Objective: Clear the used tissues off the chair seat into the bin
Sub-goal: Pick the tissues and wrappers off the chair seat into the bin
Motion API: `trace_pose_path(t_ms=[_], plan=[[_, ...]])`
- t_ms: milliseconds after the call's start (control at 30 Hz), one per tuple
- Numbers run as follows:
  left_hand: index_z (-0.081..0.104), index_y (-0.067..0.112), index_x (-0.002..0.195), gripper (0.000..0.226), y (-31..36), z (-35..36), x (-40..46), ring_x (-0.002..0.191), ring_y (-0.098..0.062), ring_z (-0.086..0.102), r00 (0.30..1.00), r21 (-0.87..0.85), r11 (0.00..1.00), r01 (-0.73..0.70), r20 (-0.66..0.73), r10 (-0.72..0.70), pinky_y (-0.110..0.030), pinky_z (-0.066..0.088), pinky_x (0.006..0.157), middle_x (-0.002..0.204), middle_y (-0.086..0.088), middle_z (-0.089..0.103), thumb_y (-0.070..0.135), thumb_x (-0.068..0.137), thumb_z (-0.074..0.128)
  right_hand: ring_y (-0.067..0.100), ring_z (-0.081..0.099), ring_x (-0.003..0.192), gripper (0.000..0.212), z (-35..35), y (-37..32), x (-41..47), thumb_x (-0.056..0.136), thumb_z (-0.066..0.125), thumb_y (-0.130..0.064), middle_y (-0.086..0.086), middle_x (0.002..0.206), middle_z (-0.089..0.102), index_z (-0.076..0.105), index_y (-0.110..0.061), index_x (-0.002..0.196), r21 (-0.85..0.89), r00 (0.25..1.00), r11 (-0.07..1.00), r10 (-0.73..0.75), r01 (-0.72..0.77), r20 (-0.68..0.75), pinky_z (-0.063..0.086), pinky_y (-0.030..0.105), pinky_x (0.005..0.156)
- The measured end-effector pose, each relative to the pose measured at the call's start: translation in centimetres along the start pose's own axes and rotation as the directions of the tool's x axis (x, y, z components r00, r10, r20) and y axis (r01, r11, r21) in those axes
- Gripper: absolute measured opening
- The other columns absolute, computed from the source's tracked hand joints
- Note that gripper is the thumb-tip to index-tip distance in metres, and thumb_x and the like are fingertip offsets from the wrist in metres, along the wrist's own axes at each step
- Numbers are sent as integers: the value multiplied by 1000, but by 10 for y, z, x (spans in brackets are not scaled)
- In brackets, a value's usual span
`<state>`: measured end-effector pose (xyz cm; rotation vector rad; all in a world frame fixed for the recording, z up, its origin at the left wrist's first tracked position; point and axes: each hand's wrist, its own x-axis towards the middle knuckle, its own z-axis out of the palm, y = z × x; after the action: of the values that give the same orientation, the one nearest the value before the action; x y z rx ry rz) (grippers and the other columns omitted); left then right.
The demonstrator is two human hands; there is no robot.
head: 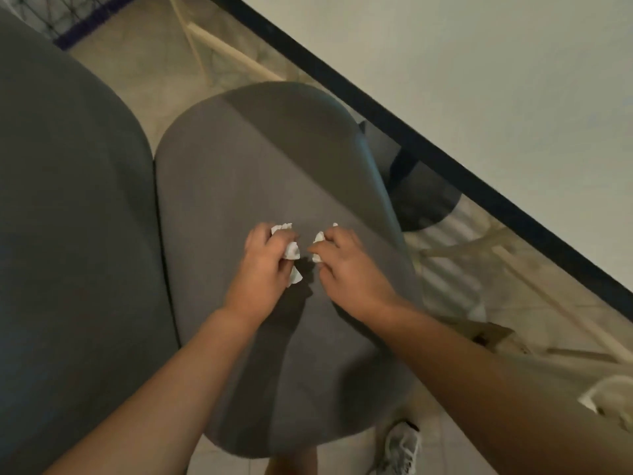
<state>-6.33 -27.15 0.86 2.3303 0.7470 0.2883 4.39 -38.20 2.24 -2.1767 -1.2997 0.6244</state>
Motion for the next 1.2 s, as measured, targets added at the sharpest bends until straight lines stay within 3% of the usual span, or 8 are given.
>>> trace_pose_path(t_ms=[167,267,433,600,833,1000,1100,1200], plan=[[50,14,124,51,66,33,-34,98,-24,47,992,-10,995,-96,86,97,-20,33,85,101,-4,44,-6,78,60,36,50,106,28,-34,34,-85,79,54,9,20,109,54,65,2,104,-22,995,998,57,-59,-86,44,35,89],[49,10,125,50,106,57,-61,105,-16,45,984,-72,993,-93,144,102,-14,28,87,109,3,47,-5,79,62,37,54,99,26,-50,55,-138,76,57,10,21,104,56,66,3,99,-29,989,995,91,-95,-116,39,24,83],[46,15,108,39,179,107,-111,98,-12,49,964,-173,984,-38,254,81,0,31,79,108,4,48,1,79,68,36,58,85,22,-78,93,-233,70,60,5,19,93,59,67,0,90,-34,974,989,138,-147,-182,50,33,74],[52,4,95,38,236,157,-140,97,5,42,914,-214,942,-257,262,309,-3,33,87,110,-4,41,-7,68,75,33,55,83,24,-102,133,-316,71,58,2,16,92,57,65,-3,93,8,941,971,232,-237,-245,41,27,75],[54,1,98,37,310,218,-156,99,17,39,831,-302,900,-315,370,415,1,30,87,104,14,33,-3,68,76,33,53,78,21,-120,179,-397,77,50,-6,15,85,57,65,-2,92,70,821,905,411,-419,-397,41,30,64],[55,9,116,39,331,252,-153,97,16,40,758,-336,915,-225,530,381,-4,36,86,105,20,32,6,80,70,34,55,76,25,-107,205,-429,55,74,5,11,72,64,68,-3,77,-103,757,783,545,-613,-359,50,39,57],[57,21,106,17,325,270,-153,85,9,56,713,-345,939,11,660,234,-25,46,84,100,9,50,30,91,58,34,48,91,20,-105,213,-439,68,61,11,17,96,60,63,2,86,-56,678,693,681,-719,-275,48,43,71],[56,25,107,21,315,288,-153,90,-4,61,703,-127,975,-184,676,221,-31,49,79,105,2,57,39,95,47,30,39,115,37,-100,221,-446,83,45,10,15,132,36,51,-1,118,-21,649,649,759,-761,-58,41,34,95]])
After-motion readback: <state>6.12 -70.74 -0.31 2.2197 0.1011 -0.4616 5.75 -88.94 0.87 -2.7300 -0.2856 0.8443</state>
